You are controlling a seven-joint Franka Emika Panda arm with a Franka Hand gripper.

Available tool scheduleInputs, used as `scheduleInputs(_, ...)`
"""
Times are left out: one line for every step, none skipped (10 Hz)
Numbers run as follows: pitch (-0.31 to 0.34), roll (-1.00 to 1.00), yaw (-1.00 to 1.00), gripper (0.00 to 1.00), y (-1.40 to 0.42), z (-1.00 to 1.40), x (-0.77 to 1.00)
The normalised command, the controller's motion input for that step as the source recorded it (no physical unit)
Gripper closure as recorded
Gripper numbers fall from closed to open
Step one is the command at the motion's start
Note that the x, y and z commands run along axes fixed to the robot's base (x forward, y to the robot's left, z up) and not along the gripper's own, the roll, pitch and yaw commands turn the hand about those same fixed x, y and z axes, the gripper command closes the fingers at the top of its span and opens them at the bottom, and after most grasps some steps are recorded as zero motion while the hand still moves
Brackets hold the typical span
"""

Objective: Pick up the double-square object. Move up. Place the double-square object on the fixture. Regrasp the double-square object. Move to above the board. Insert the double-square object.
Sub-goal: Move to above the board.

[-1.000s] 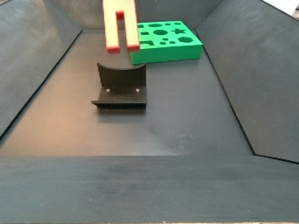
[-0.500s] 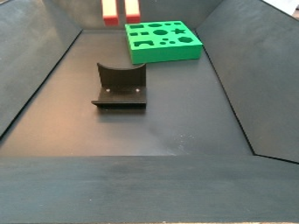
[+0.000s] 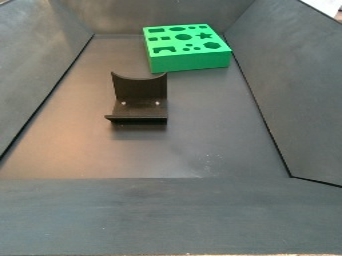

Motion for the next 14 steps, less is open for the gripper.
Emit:
scheduleInputs(0.120,-0.05,0.08,1.00,-0.02,0.57,0.01)
scheduleInputs(0.118,-0.05,0.09,1.00,-0.02,0.36,0.01)
scheduleInputs(0.115,-0.06,0.10,1.00,-0.02,0.25,0.01)
scheduleInputs(-0.048,-1.00,-0.07,1.00,-1.00,-0.29,-0.81)
scheduleInputs(-0.050,-1.00,-0.07,1.00,-1.00,-0.30,-0.81)
scheduleInputs(-0.090,-1.00,-0.07,1.00,-1.00,-0.29,-0.90)
scheduleInputs(-0.104,-1.00,-0.06,1.00,-1.00,-0.31,-0.98)
scheduleInputs(-0.121,-1.00,-0.06,1.00,-0.95,-0.29,-1.00)
scheduleInputs(-0.137,-1.00,-0.06,1.00,-0.65,-0.20,-0.78)
scheduleInputs(-0.139,-1.00,-0.06,1.00,-0.38,-0.13,-0.53)
scheduleInputs(-0.137,-1.00,-0.07,1.00,-0.19,-0.07,-0.34)
scheduleInputs(-0.137,-1.00,-0.08,1.00,-0.09,-0.04,-0.23)
scheduleInputs(-0.144,-1.00,-0.08,1.00,-0.03,-0.02,-0.15)
scheduleInputs(-0.150,-1.00,-0.08,1.00,0.00,-0.01,-0.12)
